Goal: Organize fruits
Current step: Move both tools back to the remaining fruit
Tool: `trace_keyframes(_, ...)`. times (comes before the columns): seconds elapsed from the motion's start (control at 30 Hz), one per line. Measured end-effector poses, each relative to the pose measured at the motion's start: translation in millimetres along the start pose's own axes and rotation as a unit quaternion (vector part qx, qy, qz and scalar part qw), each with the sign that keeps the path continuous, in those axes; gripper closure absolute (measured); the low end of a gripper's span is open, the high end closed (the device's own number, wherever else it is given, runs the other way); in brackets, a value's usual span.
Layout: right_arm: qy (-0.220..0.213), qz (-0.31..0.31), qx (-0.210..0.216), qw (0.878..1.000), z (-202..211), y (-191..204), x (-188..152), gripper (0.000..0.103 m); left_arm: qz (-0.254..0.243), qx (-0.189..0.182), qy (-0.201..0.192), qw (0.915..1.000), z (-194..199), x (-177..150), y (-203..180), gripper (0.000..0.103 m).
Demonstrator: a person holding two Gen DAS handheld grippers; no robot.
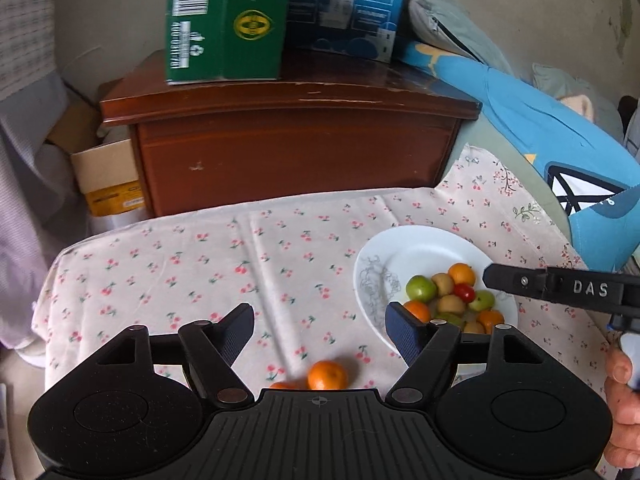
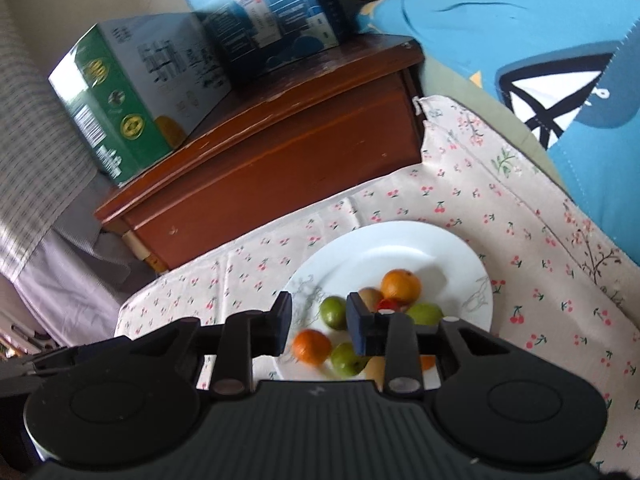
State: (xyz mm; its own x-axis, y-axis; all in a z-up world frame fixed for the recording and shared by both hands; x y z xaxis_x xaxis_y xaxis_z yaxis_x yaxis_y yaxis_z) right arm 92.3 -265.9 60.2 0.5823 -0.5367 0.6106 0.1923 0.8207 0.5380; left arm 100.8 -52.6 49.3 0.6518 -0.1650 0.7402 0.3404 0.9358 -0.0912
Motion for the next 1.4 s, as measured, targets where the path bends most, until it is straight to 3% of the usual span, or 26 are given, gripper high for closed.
trace_keyframes(0.33,0.018,0.011,0.018,1.0,14,15,-32,0.071,0.013,0.016,0.013,0.9997,14,-19,13,0.021)
trace_keyframes(0.7,0.06,0.029,0.033,0.997,12,31,-76,0.072,0.035,0.033,0.04,0.998,16,-50,35,0.02)
trace_keyframes(1.0,0.096,0.056,0.041,0.993,-8,43,-104,0.072,0.012,0.036,0.061,0.9974,6,-73,39,0.021)
trace_keyframes(1.4,0.103,0.06,0.027,0.993,-33,46,-111,0.072,-0.022,0.028,0.069,0.997,-2,-86,33,0.021)
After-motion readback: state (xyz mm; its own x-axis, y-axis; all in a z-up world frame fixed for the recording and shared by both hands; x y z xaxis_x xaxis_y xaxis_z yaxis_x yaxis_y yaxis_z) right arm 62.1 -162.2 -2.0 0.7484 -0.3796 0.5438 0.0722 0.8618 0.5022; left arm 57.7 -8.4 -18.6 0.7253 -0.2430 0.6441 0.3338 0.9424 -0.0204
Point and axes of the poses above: each gripper's, at about its wrist camera, not at the fingertips, and z roughly against the way its jaws point, y to its left, x to its top, the point moved 4 cm from there along -z, roughly the way its jaws point, and after that the axes turned 3 degrees about -z, right-handed, at the moved point
